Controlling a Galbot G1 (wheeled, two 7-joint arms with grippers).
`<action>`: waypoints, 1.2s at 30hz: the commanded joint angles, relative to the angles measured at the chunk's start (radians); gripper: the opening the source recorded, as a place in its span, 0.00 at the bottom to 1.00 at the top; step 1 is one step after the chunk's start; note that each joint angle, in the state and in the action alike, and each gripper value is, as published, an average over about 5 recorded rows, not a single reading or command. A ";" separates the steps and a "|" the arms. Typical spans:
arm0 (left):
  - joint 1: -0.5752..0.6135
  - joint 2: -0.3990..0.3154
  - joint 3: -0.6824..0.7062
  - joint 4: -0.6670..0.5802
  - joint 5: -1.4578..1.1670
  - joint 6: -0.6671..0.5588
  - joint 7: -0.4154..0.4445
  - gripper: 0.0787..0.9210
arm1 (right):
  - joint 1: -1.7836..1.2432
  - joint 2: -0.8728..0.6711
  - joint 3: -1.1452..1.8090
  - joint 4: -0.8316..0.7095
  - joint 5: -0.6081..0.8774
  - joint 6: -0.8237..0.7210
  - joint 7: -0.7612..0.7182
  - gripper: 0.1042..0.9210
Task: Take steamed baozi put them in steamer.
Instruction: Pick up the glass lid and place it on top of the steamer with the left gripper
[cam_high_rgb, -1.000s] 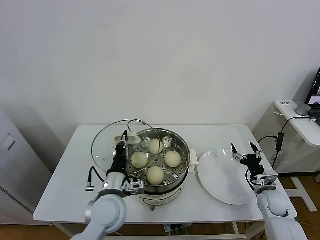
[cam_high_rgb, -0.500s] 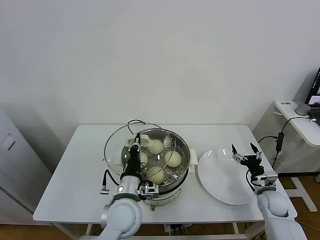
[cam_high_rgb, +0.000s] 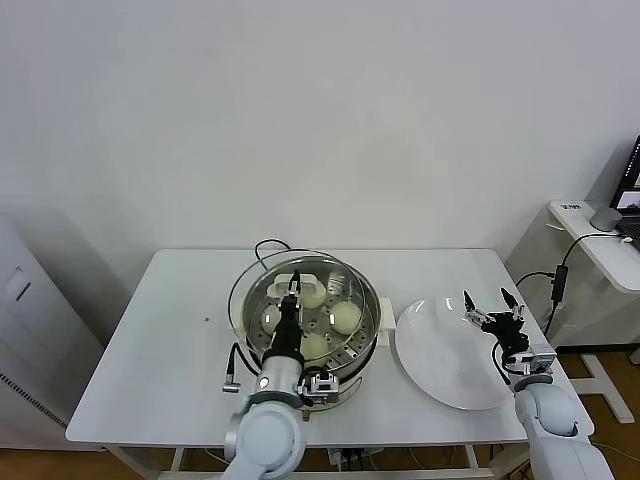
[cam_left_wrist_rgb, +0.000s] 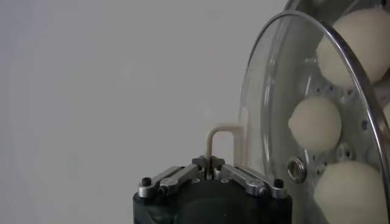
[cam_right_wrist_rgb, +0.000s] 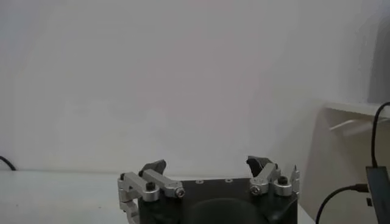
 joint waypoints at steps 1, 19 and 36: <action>-0.002 -0.021 0.024 0.017 0.009 -0.002 -0.005 0.03 | -0.001 0.002 0.000 0.000 -0.002 0.000 0.000 0.88; -0.011 -0.029 0.031 0.066 -0.007 -0.015 -0.018 0.03 | -0.005 0.003 0.005 -0.002 -0.003 0.003 -0.004 0.88; -0.008 -0.029 0.027 0.087 -0.026 -0.024 -0.044 0.03 | -0.011 0.006 0.008 -0.005 -0.004 0.005 -0.007 0.88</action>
